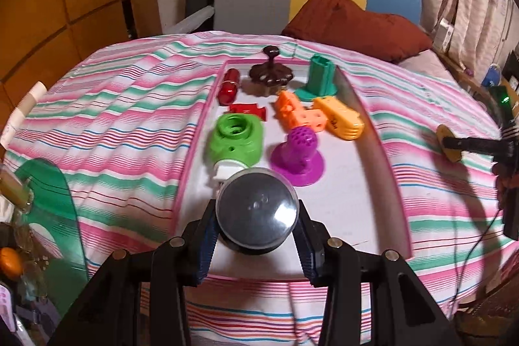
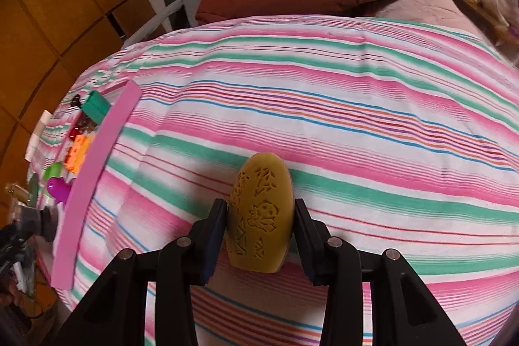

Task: Organize rigid objects
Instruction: 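Carry the black-capped jar into the tray and open the left tool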

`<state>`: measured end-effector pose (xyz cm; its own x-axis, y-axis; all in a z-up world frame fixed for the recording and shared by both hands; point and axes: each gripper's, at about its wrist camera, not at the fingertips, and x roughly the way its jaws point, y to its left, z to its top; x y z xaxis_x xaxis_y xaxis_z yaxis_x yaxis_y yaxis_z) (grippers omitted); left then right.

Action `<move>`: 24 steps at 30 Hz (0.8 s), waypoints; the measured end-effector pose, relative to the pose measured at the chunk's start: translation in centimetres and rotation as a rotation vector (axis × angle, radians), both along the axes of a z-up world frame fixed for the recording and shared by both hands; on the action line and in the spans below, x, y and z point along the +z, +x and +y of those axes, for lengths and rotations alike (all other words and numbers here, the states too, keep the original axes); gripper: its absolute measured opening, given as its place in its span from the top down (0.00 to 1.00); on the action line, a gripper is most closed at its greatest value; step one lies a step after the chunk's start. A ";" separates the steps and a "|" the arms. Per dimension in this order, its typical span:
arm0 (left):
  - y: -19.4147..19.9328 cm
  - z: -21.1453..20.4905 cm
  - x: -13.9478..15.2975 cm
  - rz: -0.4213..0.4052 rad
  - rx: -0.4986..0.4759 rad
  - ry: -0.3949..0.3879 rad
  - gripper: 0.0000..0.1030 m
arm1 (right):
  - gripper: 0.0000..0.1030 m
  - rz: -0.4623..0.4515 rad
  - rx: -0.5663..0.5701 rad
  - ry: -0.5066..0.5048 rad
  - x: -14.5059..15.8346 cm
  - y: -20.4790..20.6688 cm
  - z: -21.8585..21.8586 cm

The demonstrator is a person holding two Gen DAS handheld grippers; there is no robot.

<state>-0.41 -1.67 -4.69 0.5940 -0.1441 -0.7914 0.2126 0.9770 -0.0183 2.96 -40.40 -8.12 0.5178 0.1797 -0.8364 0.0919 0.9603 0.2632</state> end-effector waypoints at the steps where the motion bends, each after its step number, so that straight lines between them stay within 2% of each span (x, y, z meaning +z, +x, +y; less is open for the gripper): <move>1: 0.0 0.2 -0.1 0.001 0.008 0.007 0.57 | 0.68 -0.010 0.005 0.003 0.2 0.0 0.2; 5: 0.2 1.0 -0.7 0.021 0.022 -0.010 0.57 | 0.72 -0.039 0.041 -0.028 1.3 -0.2 1.7; 9: -0.1 1.4 -1.0 0.040 0.010 -0.069 0.53 | 0.71 -0.042 -0.016 0.003 1.1 -0.2 1.0; 11: -0.4 1.4 -1.0 0.042 -0.017 -0.106 0.51 | 0.61 -0.047 -0.012 -0.008 1.0 -0.1 0.9; 12: -0.5 1.3 -1.0 0.042 -0.027 -0.114 0.51 | 0.49 -0.048 -0.006 -0.013 0.9 -0.2 1.0; 13: -0.6 1.2 -1.1 0.040 -0.037 -0.120 0.51 | 0.43 -0.050 0.000 -0.027 0.7 -0.2 1.1; 17: -0.7 1.1 -1.2 0.039 -0.039 -0.112 0.51 | 0.44 -0.027 0.031 -0.111 -0.4 0.5 2.2; 21: -0.8 1.8 -0.8 0.033 -0.022 -0.128 0.51 | 0.57 -0.023 0.047 -0.189 -0.9 0.8 2.5; 24: -1.0 2.4 -0.6 0.024 -0.011 -0.144 0.51 | 0.57 -0.030 0.077 -0.231 -0.8 0.8 3.0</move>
